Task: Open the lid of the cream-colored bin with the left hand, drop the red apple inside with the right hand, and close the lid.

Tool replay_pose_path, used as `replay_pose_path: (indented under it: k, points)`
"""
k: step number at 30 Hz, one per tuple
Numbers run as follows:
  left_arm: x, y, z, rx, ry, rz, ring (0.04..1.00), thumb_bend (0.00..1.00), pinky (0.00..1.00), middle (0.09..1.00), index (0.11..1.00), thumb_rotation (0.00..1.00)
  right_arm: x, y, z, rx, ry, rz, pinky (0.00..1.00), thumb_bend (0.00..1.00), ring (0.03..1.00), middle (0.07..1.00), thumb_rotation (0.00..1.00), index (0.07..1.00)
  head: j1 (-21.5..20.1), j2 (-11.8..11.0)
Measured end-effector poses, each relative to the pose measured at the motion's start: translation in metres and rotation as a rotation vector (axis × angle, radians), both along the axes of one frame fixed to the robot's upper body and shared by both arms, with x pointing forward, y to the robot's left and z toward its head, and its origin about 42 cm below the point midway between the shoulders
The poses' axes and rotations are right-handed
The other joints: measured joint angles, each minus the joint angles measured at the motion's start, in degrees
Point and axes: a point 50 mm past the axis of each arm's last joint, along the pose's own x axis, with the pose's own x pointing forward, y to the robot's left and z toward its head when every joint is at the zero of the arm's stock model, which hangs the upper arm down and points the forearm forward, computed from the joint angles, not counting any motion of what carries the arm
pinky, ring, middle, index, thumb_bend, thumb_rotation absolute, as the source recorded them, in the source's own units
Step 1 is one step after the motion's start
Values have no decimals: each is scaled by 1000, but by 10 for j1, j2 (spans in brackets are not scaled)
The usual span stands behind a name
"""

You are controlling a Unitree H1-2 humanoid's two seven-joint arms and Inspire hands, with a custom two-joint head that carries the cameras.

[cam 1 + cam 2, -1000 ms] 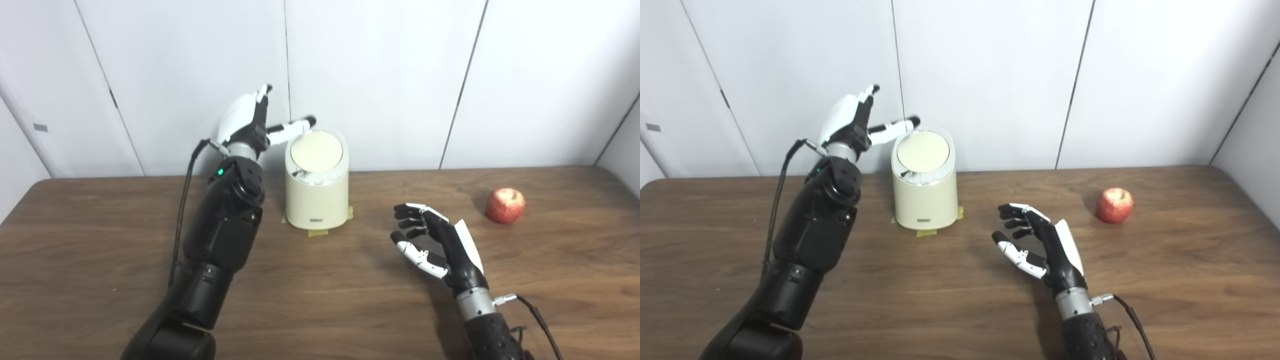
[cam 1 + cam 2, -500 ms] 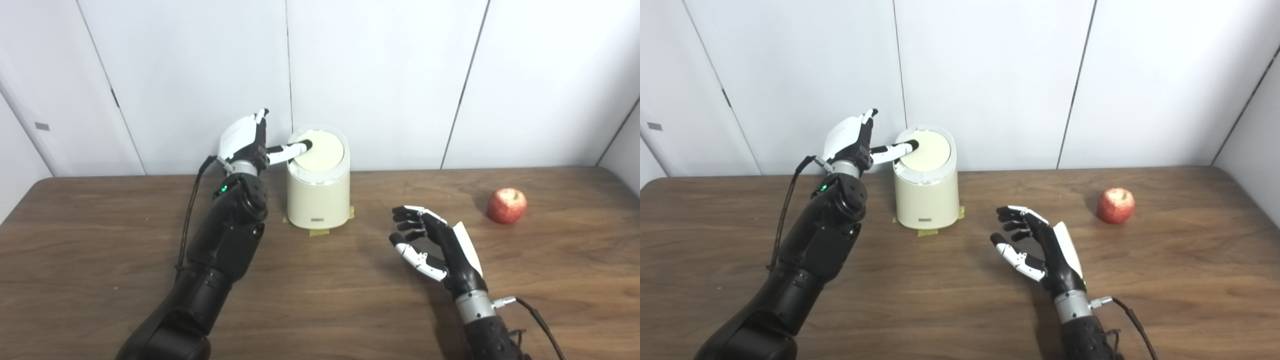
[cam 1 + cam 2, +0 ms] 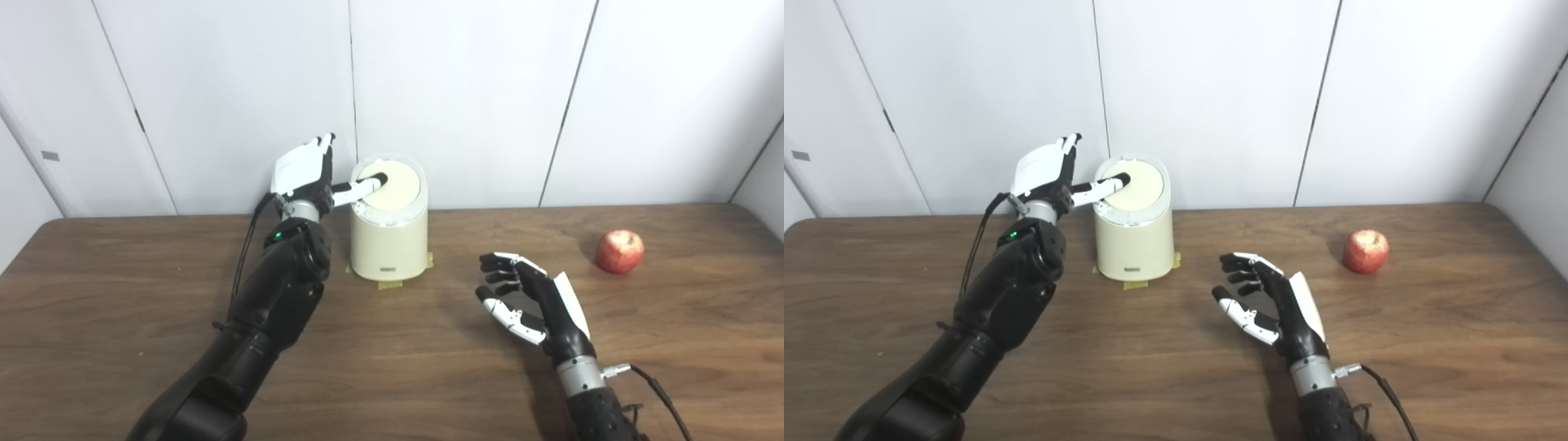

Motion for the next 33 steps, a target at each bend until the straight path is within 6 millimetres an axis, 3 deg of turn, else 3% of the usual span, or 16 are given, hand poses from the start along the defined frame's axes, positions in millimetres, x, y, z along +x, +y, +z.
replay_pose_path:
  k: [4, 8, 16, 21, 27, 33]
  points:
    - [0, -1, -1, 2, 2, -2, 1000, 898, 1000, 1000, 1000, 753, 0, 0, 0, -2, 3, -1, 568, 212, 668, 700, 463, 698, 0, -1]
    - [0, -1, -1, 8, 2, -5, 1000, 944, 1000, 1000, 1000, 670, 0, 1, 0, -1, 4, -1, 563, 213, 663, 695, 449, 694, -1, 0]
    - [0, -1, 0, 32, -3, -14, 1000, 961, 1000, 1000, 1000, 661, 0, 1, 0, -4, 4, 0, 569, 210, 665, 697, 464, 697, -2, 2]
    - [1, 0, 2, 78, -14, -19, 1000, 997, 1000, 1000, 1000, 496, 0, 2, 0, -2, 3, 0, 571, 217, 667, 699, 457, 697, -3, 3]
    - [6, -2, 14, 332, -166, -30, 1000, 1000, 1000, 1000, 1000, 260, 0, 3, 0, -6, 3, 0, 576, 226, 668, 701, 484, 699, -2, 2]
    - [7, -8, 23, 466, -249, -39, 1000, 1000, 1000, 1000, 1000, 170, 0, 4, 0, 0, 3, 0, 570, 225, 663, 698, 469, 696, -2, 2]
